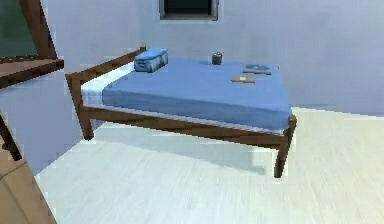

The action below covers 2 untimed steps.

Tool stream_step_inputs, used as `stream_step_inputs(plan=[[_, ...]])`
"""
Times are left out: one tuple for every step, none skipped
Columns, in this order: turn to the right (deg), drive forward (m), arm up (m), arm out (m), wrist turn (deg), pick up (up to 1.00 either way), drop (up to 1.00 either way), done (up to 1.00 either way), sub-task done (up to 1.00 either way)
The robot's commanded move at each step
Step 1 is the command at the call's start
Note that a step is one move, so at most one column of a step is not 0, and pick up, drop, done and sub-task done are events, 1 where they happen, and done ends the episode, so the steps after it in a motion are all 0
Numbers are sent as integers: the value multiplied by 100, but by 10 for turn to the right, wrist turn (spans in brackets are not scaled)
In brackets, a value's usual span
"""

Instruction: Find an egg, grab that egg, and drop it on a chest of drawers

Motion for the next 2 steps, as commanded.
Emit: stream_step_inputs(plan=[[0,30,0,0,0,0,0,0,0],[150,0,0,0,0,0,0,0,0]])
